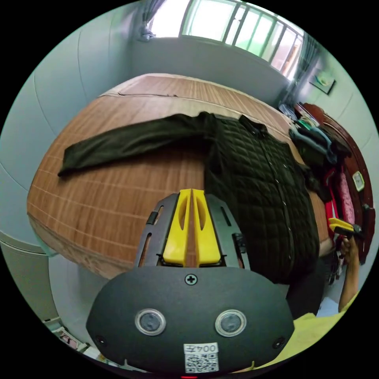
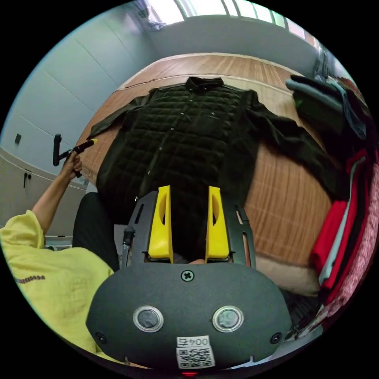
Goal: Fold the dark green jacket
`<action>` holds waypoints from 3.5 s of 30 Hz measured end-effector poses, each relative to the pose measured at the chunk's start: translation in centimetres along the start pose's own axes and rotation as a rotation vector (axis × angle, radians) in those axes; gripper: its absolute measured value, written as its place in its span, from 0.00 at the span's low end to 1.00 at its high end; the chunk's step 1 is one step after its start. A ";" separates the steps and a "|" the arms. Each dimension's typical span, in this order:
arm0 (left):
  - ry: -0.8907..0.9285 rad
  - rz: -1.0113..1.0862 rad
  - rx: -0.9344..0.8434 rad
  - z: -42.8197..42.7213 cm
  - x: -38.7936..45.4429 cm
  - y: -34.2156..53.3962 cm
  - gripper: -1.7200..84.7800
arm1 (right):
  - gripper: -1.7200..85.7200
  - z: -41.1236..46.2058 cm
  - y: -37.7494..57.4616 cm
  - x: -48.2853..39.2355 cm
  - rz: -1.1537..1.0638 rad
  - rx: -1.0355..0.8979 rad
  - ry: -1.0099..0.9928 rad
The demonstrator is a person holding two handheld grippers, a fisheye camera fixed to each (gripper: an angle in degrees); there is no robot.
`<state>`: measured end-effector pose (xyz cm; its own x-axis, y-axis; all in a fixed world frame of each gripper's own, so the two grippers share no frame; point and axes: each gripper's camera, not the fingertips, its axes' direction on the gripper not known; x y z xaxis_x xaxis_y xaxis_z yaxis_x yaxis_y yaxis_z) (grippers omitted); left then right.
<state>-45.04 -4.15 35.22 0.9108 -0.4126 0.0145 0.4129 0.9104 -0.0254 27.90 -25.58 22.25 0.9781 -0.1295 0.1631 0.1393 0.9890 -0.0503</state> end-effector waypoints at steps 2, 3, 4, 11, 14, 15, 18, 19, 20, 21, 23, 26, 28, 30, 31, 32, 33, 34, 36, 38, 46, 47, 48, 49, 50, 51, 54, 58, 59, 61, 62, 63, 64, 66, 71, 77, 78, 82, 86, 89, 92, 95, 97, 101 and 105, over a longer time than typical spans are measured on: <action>-0.048 -0.010 -0.008 1.2 -1.1 -2.8 0.06 | 0.18 2.5 -2.7 -1.7 -0.013 0.044 0.024; -0.077 -0.021 -0.015 2.1 -1.9 -4.5 0.07 | 0.18 4.2 -4.4 -2.5 -0.010 0.059 0.048; -0.093 -0.028 -0.019 2.6 -2.3 -5.3 0.07 | 0.18 5.2 -5.2 -2.9 -0.007 0.063 0.063; -0.240 -0.062 -0.124 10.2 -6.0 -11.7 0.13 | 0.17 12.7 -9.2 -5.1 0.025 0.043 0.103; -0.242 -0.071 -0.159 12.5 -7.2 -12.4 0.14 | 0.17 13.8 -8.3 -6.6 -0.012 0.117 0.167; -0.213 -0.083 -0.145 12.7 -7.6 -12.5 0.14 | 0.17 14.1 -8.5 -7.2 -0.017 0.113 0.182; -0.186 -0.029 -0.098 12.9 -8.2 -12.2 0.14 | 0.17 14.7 -8.9 -7.9 -0.019 0.122 0.181; -0.183 -0.017 -0.091 13.0 -8.4 -12.2 0.14 | 0.17 14.7 -9.0 -8.0 -0.018 0.124 0.176; -0.173 0.005 -0.083 13.2 -8.6 -12.2 0.14 | 0.17 14.9 -9.1 -8.1 -0.016 0.126 0.168; -0.160 0.010 -0.085 13.3 -8.9 -12.6 0.14 | 0.17 15.1 -9.3 -8.3 -0.014 0.127 0.160; -0.138 -0.008 -0.115 13.5 -9.3 -13.6 0.13 | 0.17 15.3 -9.7 -8.6 -0.014 0.128 0.158; -0.237 -0.029 -0.137 12.1 -8.2 -16.0 0.12 | 0.17 15.8 -10.3 -9.3 -0.020 0.129 0.175; -0.191 0.017 -0.036 10.4 -5.8 -17.6 0.10 | 0.17 16.0 -10.7 -9.6 -0.019 0.131 0.174; -0.114 0.120 0.037 9.9 -0.8 -20.8 0.08 | 0.17 16.3 -11.3 -9.9 -0.020 0.131 0.177; -0.100 0.148 0.049 10.1 0.7 -21.7 0.08 | 0.17 16.4 -11.4 -10.0 -0.021 0.130 0.180; -0.070 0.195 0.059 10.7 3.8 -23.4 0.08 | 0.17 16.6 -11.7 -10.1 -0.023 0.130 0.185; -0.050 0.230 0.052 11.8 6.7 -25.0 0.07 | 0.17 16.7 -12.0 -10.2 -0.023 0.130 0.187; -0.051 0.243 0.043 12.5 8.1 -25.8 0.07 | 0.17 16.8 -12.2 -10.3 -0.023 0.130 0.186; -0.089 0.248 -0.007 15.7 12.3 -28.4 0.07 | 0.17 17.0 -12.9 -10.3 -0.023 0.131 0.186; -0.101 0.197 -0.042 18.3 13.9 -29.6 0.08 | 0.17 17.2 -13.4 -10.4 -0.024 0.131 0.189; -0.176 0.091 -0.081 25.0 15.9 -30.3 0.11 | 0.17 17.8 -15.8 -9.9 -0.021 0.132 0.180; -0.198 0.107 -0.068 25.2 16.3 -30.4 0.11 | 0.17 17.9 -16.1 -9.8 -0.023 0.132 0.183; -0.221 0.129 -0.059 25.5 16.6 -30.4 0.12 | 0.17 18.0 -16.5 -9.7 -0.024 0.131 0.186; -0.230 0.138 -0.054 25.6 16.8 -30.3 0.12 | 0.17 18.1 -16.7 -9.6 -0.024 0.132 0.187; -0.240 0.148 -0.044 25.9 16.8 -30.3 0.13 | 0.17 18.1 -17.2 -9.5 -0.024 0.131 0.186; -0.240 0.143 -0.035 26.1 16.7 -30.3 0.14 | 0.17 18.2 -17.6 -9.3 -0.024 0.132 0.185; -0.159 0.087 -0.028 26.6 15.4 -30.6 0.16 | 0.16 18.3 -18.6 -8.8 -0.024 0.132 0.184; -0.155 0.097 0.005 27.1 16.0 -30.5 0.17 | 0.17 18.5 -19.9 -8.1 -0.024 0.133 0.185; -0.164 0.107 0.011 27.1 16.5 -30.5 0.16 | 0.17 18.5 -20.4 -7.8 -0.025 0.133 0.185; -0.184 0.113 0.011 27.0 17.3 -30.7 0.16 | 0.17 18.6 -21.0 -7.4 -0.024 0.133 0.185; -0.211 0.129 0.032 26.4 18.2 -30.6 0.16 | 0.17 18.6 -21.5 -7.0 -0.024 0.134 0.183; -0.236 0.152 0.084 25.5 19.3 -30.3 0.16 | 0.17 18.6 -21.9 -6.7 -0.023 0.135 0.179; -0.244 0.166 0.115 25.0 19.9 -30.0 0.16 | 0.17 18.6 -22.2 -6.5 -0.022 0.134 0.178; -0.278 0.252 0.188 24.8 22.7 -29.2 0.14 | 0.16 18.6 -23.1 -5.8 -0.020 0.131 0.174; -0.321 0.347 0.070 28.5 25.1 -30.1 0.12 | 0.10 16.0 -26.1 -2.0 -0.016 0.141 0.032; -0.332 0.393 0.099 29.8 26.2 -30.1 0.10 | 0.12 10.8 -37.9 9.3 0.069 0.313 0.177; -0.330 0.395 0.096 30.0 26.3 -30.2 0.09 | 0.13 11.0 -40.8 11.7 0.094 0.298 0.197; -0.307 0.390 0.093 30.4 26.4 -30.7 0.08 | 0.14 13.0 -47.3 17.1 0.136 0.196 0.252; -0.296 0.387 0.092 30.9 26.5 -31.2 0.07 | 0.15 16.2 -51.0 21.1 0.153 0.047 0.259; -0.297 0.389 0.091 31.3 26.6 -31.6 0.07 | 0.16 17.6 -52.2 23.6 0.182 0.015 0.186; -0.292 0.386 0.092 31.5 26.5 -31.9 0.07 | 0.16 18.4 -53.2 25.6 0.231 0.004 0.111; -0.289 0.384 0.092 31.8 26.5 -32.3 0.06 | 0.13 18.5 -54.3 26.2 0.209 -0.003 0.039; -0.290 0.385 0.093 32.0 26.4 -32.5 0.06 | 0.12 18.8 -54.7 26.0 0.200 0.008 0.080; -0.283 0.381 0.094 32.4 26.2 -33.1 0.06 | 0.11 19.3 -54.8 26.3 0.223 0.073 0.116; -0.295 0.386 0.095 32.8 26.1 -33.6 0.06 | 0.10 19.8 -54.5 25.8 0.178 0.146 0.178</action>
<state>-35.21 -44.60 69.23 0.9521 -0.0316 0.3043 0.0310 0.9995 0.0068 42.44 -81.43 48.67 0.9987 0.0494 -0.0118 -0.0483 0.9955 0.0816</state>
